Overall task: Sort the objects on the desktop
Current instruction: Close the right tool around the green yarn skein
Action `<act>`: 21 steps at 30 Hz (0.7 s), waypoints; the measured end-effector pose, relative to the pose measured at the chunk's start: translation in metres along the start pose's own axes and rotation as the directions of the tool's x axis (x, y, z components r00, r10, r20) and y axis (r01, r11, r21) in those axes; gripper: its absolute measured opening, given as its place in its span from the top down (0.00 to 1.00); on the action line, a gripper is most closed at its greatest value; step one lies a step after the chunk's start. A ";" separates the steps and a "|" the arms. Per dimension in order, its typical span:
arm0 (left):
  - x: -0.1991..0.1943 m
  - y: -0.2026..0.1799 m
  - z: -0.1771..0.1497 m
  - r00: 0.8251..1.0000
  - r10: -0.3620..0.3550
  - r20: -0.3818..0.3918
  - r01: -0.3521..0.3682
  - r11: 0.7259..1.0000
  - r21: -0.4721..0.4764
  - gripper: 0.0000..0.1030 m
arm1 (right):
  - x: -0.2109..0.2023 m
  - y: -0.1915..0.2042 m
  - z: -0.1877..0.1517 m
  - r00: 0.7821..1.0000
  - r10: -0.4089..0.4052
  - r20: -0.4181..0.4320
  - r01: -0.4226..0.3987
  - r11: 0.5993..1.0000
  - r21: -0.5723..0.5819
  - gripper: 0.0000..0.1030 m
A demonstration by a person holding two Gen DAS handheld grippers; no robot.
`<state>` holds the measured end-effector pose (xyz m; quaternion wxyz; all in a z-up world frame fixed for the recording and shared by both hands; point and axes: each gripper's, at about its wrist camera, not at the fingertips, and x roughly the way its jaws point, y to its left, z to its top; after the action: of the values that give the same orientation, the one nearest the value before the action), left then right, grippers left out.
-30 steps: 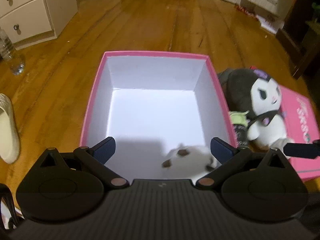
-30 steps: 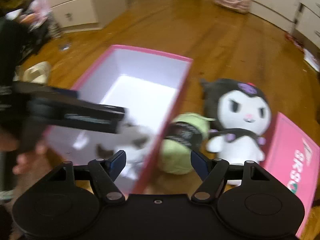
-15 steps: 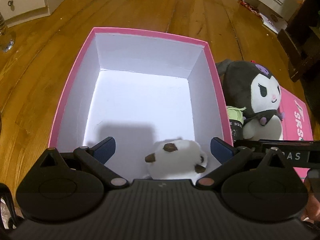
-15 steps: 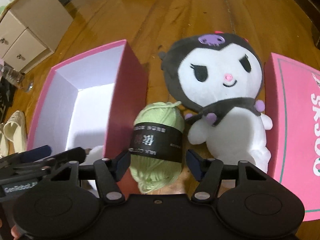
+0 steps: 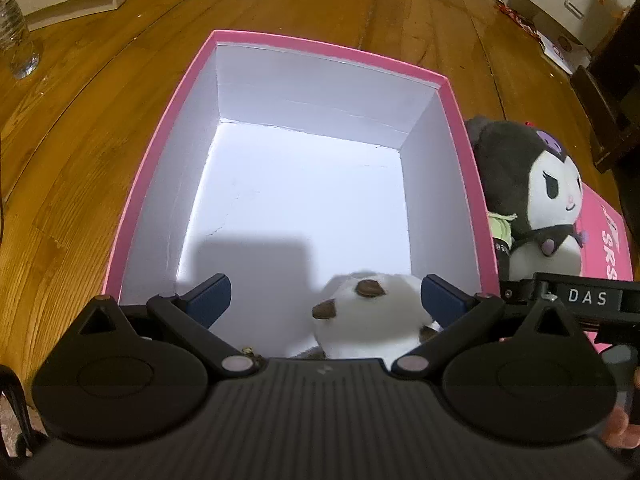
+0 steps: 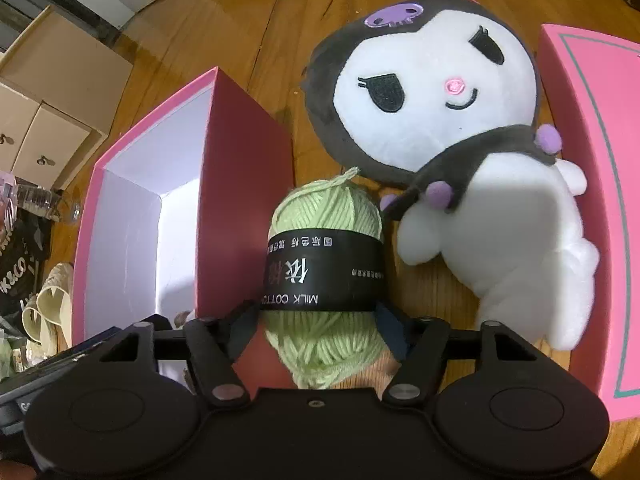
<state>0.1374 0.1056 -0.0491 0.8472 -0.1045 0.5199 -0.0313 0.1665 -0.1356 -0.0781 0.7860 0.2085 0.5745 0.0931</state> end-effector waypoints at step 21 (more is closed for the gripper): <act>0.010 -0.022 -0.006 1.000 0.005 0.002 -0.005 0.995 0.095 0.00 | 0.025 0.004 -0.014 0.998 -0.008 0.067 0.005 0.999 0.043 0.34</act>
<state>0.1377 0.0813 -0.0557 0.8517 -0.0629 0.5175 -0.0540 0.1614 -0.1195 -0.1017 0.8006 0.2263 0.5502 0.0713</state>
